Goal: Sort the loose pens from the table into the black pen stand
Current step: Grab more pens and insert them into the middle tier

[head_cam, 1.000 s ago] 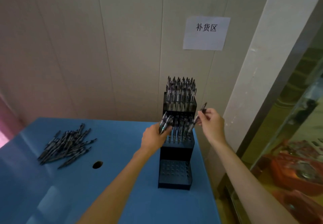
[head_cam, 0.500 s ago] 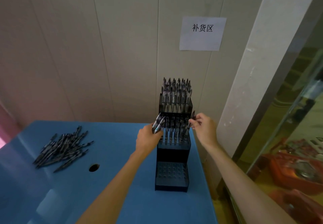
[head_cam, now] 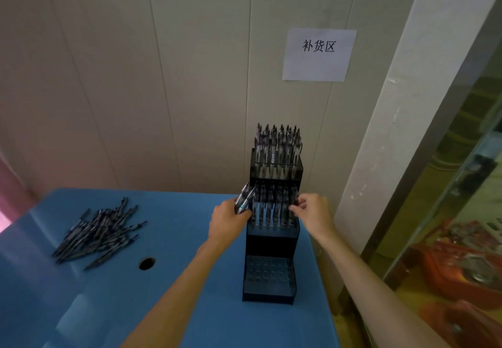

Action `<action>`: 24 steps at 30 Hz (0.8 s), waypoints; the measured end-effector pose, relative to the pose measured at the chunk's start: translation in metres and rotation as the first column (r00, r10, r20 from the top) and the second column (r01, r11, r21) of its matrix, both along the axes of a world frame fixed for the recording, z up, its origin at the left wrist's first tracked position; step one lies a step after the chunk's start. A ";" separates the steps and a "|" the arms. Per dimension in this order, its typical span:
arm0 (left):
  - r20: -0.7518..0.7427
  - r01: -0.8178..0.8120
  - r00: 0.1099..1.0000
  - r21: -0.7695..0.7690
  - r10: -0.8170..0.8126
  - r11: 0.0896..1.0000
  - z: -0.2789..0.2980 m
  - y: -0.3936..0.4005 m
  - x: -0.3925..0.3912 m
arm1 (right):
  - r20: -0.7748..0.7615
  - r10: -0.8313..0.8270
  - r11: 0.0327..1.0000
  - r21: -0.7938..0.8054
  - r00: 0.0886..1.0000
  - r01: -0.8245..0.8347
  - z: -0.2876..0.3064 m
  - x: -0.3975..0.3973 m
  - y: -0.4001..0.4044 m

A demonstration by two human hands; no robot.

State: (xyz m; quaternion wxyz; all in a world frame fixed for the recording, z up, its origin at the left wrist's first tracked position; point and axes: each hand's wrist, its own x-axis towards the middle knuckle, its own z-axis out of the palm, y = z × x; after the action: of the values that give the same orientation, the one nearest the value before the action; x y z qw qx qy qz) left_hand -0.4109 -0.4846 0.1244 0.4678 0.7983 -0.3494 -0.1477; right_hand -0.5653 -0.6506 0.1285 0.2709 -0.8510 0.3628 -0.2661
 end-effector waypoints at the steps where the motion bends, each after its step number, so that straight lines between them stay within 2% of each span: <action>1: -0.004 0.001 1.000 -0.001 -0.001 1.000 0.000 -0.001 0.000 | -0.004 -0.013 1.000 0.009 1.000 0.013 -0.005 -0.001 0.000; 7: -0.001 0.022 1.000 0.005 -0.022 1.000 -0.002 -0.001 0.000 | -0.047 -0.102 0.992 0.072 0.994 0.105 0.001 -0.005 0.001; 11: -0.001 0.022 1.000 0.005 -0.022 1.000 -0.002 -0.002 0.000 | -0.125 -0.069 0.979 0.181 0.990 0.091 0.017 0.001 0.015; 14: 0.018 0.028 0.999 0.014 -0.028 1.000 -0.003 -0.001 0.000 | 0.004 0.029 0.938 0.344 1.000 -0.029 0.030 0.012 0.035; 17: 0.061 0.042 0.997 0.032 -0.043 0.999 -0.004 -0.001 -0.001 | 0.177 0.093 0.850 0.498 0.980 -0.171 0.038 0.022 0.056; 19: 0.113 0.056 0.992 0.051 -0.061 0.997 -0.006 -0.001 -0.002 | 0.201 0.116 0.825 0.526 0.973 -0.207 0.037 0.029 0.067; 24: 0.188 0.058 0.979 0.080 -0.073 0.995 -0.010 0.000 0.000 | 0.204 0.100 0.852 0.488 0.974 -0.190 0.027 0.041 0.079</action>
State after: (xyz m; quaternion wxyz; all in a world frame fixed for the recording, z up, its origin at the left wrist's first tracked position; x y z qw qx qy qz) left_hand -0.4110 -0.4850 0.1144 0.3971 0.8136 -0.4131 -0.0986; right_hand -0.5239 -0.5720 0.1555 0.5332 -0.7495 0.3294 -0.2130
